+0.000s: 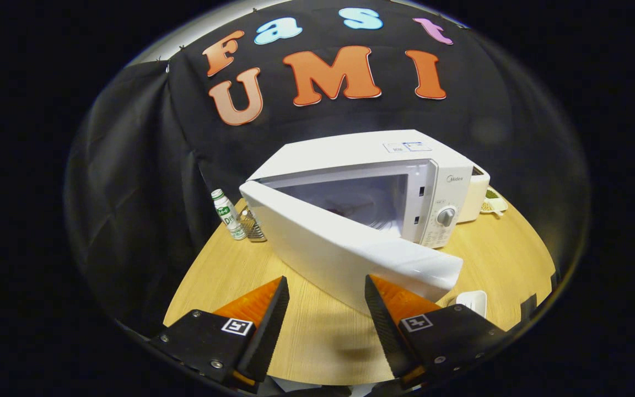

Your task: Open the microwave, put the food inside, and close the microwave door.

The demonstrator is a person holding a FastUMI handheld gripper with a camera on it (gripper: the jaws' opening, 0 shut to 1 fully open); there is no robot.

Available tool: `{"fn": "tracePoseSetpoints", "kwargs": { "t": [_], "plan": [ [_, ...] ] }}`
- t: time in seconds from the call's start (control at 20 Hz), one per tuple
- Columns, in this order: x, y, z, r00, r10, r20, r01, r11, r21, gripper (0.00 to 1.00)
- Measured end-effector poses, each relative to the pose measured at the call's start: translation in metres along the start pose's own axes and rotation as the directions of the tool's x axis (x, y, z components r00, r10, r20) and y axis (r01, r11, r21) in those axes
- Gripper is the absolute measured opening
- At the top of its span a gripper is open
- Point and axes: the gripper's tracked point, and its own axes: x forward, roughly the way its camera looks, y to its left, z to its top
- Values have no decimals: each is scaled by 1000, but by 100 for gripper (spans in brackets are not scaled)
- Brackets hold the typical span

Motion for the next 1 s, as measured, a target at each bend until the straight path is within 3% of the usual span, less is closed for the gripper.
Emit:
{"fn": "tracePoseSetpoints", "kwargs": {
  "t": [0.65, 1.0],
  "plan": [
    [75, -67, 54, 992, -113, 60, 112, 994, 12, 88],
    [105, -88, 93, 985, -127, 115, 126, 992, 17, 88]
  ]
}}
